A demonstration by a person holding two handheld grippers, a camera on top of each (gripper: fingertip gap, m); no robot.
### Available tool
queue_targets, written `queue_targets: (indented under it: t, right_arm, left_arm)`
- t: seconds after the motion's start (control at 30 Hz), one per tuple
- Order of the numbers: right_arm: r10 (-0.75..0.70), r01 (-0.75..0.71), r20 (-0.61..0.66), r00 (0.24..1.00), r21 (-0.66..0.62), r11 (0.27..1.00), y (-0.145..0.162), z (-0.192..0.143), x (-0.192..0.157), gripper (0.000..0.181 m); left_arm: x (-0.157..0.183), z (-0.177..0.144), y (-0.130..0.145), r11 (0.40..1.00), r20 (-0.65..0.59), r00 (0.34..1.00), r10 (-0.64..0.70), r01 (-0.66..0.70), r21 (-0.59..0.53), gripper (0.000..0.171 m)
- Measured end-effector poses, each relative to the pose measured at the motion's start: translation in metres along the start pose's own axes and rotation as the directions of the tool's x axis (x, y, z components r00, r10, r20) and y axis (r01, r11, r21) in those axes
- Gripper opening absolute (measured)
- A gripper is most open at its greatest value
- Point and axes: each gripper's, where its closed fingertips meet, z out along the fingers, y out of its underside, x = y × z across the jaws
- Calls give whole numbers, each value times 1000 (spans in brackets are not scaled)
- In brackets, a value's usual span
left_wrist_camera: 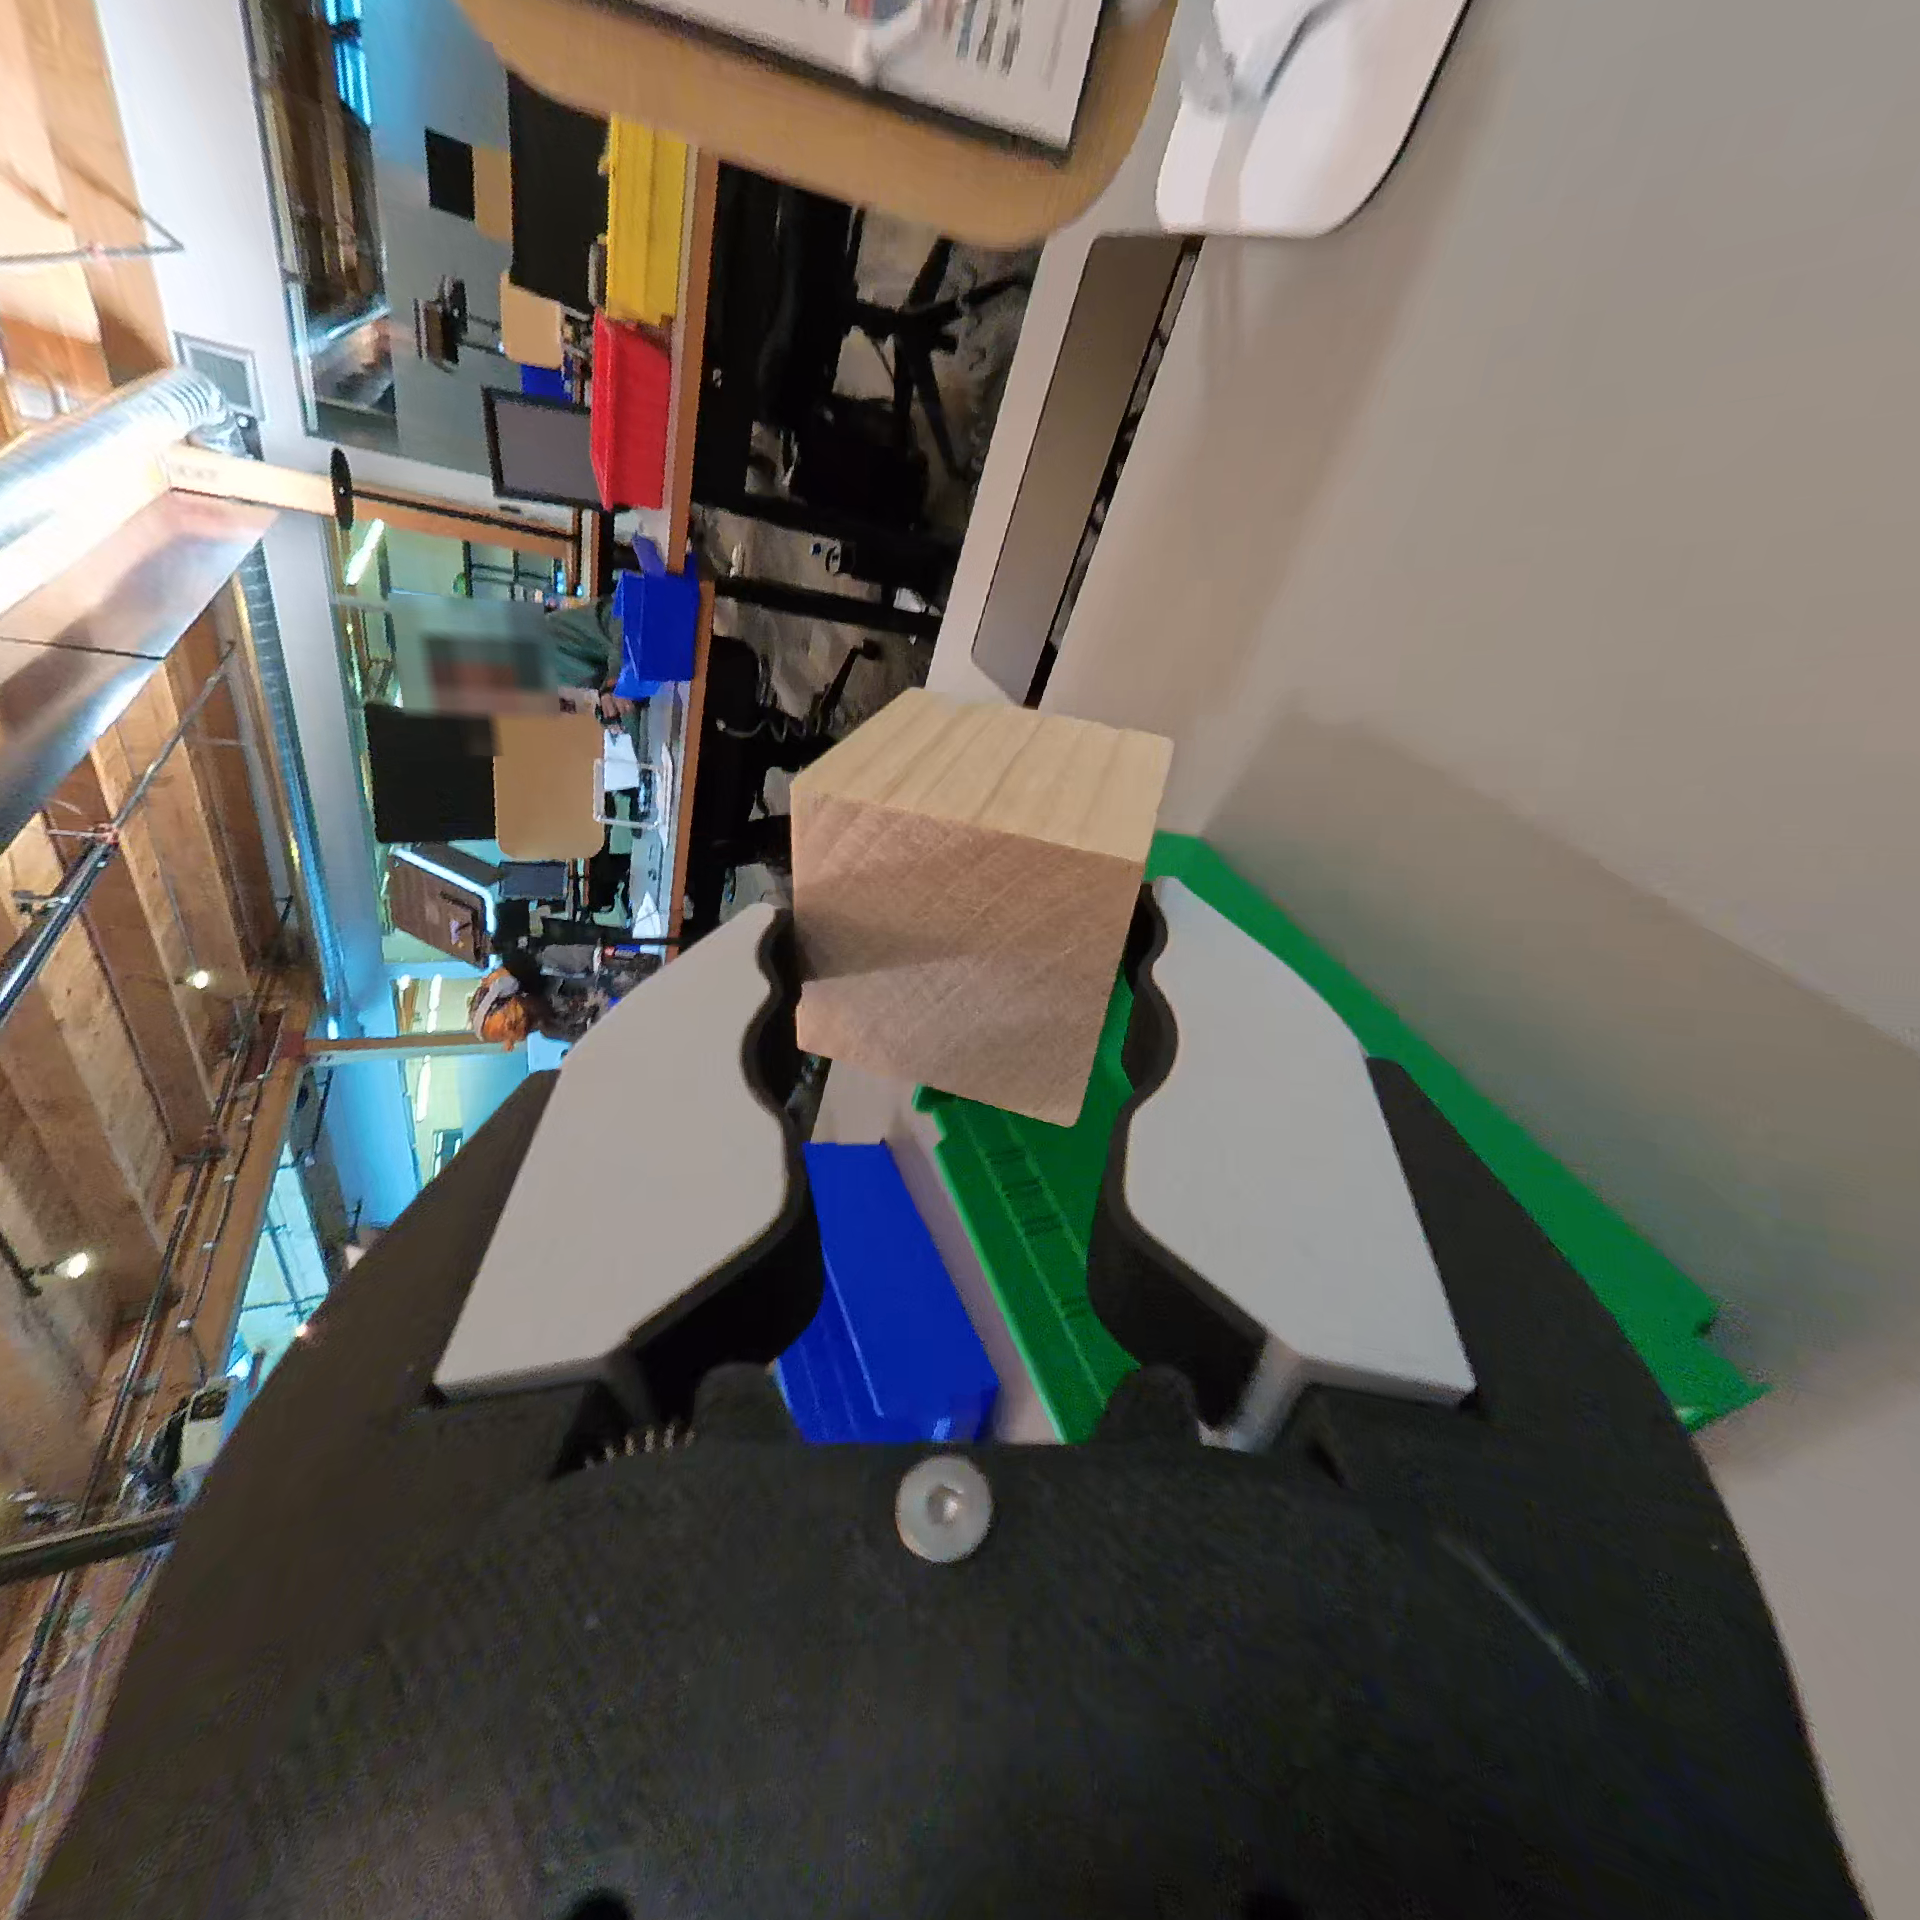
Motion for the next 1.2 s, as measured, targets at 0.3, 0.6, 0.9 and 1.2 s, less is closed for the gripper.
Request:
queue_targets:
  t: [0.3,0.6,0.9,1.2]
  right_arm:
    - [10,-11,22,1000,48,999,-7,-9,-2,28]
    - [-45,11,223,974,151,988,-19,-18,-41,36]
    - [-122,29,445,887,211,977,-21,-5,-91,55]
    - [66,-160,602,796,104,982,-27,40,-114,68]
  left_arm:
    - [33,-2,-83,982,-82,994,-75,88,166,62]
    - [124,-34,-157,594,-564,630,-534,754,279,62]
    - [192,-63,-169,240,-928,-9,-372,965,-105,62]
    - [221,-62,-177,134,-900,-342,-269,912,-387,61]
